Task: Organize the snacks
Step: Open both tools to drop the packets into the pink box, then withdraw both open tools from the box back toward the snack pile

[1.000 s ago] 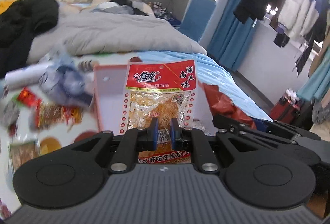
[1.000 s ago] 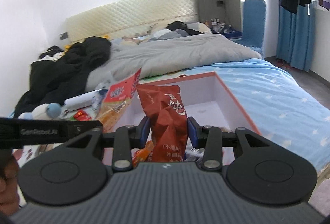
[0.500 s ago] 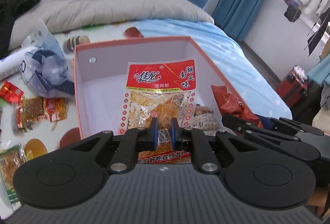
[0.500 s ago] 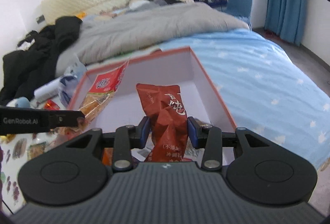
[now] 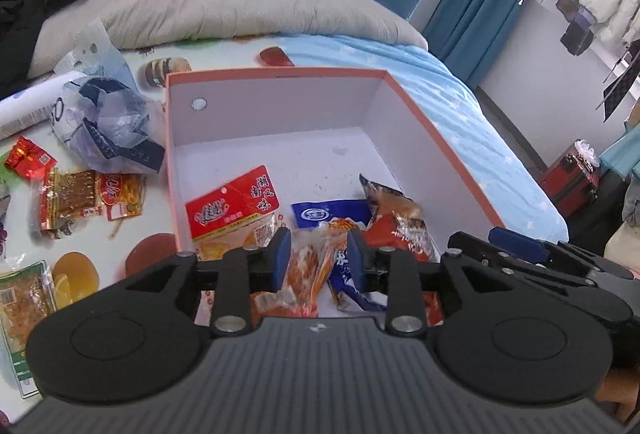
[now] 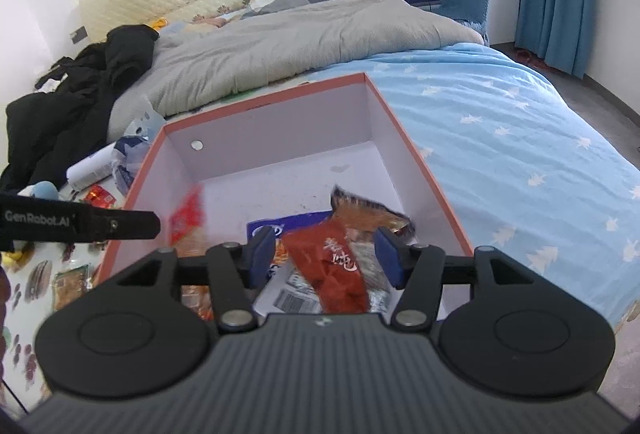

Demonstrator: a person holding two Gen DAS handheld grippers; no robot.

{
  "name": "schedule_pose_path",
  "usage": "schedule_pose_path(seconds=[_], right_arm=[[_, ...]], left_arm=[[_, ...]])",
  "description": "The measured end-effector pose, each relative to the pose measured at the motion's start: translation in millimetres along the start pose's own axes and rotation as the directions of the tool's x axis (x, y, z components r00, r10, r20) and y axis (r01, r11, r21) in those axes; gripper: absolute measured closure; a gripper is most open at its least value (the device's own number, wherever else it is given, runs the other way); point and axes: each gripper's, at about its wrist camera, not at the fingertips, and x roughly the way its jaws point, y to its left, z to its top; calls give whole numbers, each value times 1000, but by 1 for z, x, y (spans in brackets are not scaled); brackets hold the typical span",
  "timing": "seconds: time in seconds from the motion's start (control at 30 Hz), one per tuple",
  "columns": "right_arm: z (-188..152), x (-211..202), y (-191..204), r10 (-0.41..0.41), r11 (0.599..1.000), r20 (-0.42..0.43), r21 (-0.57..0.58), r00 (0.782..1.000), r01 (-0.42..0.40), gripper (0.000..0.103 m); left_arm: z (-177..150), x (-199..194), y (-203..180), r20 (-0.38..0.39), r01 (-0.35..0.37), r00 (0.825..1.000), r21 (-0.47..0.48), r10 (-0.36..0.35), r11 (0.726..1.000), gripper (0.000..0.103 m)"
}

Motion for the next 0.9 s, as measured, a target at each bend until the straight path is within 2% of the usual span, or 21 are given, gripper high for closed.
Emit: schedule_pose_path(seconds=[0.33,0.57,0.9], right_arm=[[-15,-31,14,37,999,80,-23,996,-36,46],[-26,-51,26,73,997,125,-32,989,-70,46],[-44,-73,49,117,992,161,-65,980,-108,46]], left_arm=[[-26,-42,12,81,-5,997,8,4,1000,68],[-46,-69,15,142,-42,989,39,36,998,68],[-72,-107,28,217,-70,974,19,65,997,68]])
